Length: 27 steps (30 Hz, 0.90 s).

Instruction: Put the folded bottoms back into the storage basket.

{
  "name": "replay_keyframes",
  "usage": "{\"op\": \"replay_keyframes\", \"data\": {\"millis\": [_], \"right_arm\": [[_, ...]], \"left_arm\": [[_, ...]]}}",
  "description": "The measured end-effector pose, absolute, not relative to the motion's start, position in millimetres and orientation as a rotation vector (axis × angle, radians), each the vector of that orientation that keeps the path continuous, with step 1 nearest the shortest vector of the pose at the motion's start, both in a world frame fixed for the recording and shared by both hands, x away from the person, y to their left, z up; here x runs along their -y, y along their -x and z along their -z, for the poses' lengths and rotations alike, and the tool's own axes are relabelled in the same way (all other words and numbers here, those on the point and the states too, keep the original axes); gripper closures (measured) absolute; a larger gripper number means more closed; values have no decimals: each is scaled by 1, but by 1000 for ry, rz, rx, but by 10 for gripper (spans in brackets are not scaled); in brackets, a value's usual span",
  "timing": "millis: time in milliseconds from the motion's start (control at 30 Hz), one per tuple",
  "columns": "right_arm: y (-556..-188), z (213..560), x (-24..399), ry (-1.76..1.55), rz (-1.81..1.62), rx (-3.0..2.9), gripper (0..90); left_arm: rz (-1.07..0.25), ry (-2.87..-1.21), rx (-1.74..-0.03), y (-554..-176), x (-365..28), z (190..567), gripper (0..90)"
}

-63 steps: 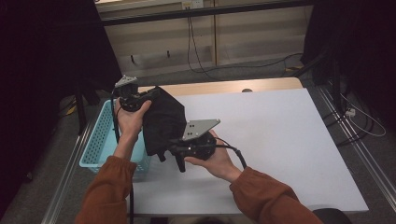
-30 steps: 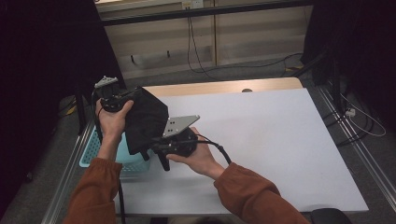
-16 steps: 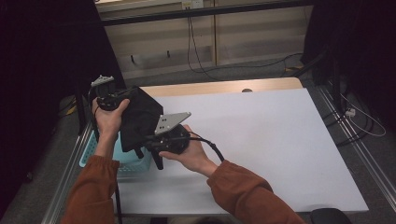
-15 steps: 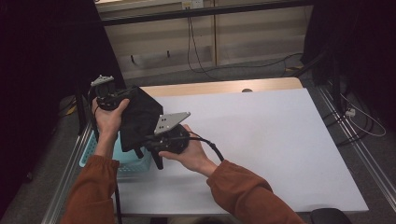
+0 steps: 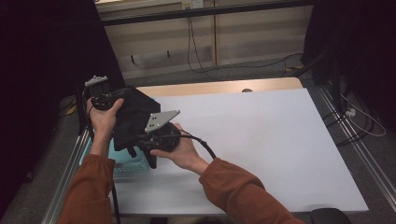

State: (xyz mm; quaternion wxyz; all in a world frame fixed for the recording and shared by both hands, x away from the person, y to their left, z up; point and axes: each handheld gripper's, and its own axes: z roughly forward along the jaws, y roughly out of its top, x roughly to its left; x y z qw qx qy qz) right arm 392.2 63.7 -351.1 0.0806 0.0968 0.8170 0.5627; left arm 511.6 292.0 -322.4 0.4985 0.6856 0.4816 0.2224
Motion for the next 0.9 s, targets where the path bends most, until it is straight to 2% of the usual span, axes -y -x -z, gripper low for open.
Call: {"op": "replay_keyframes", "data": {"millis": [900], "right_arm": [[-407, 363, -99, -326, -1678, -2479, 815]], "left_arm": [[-599, -1659, -1224, -519, -325, 337, 838]]}}
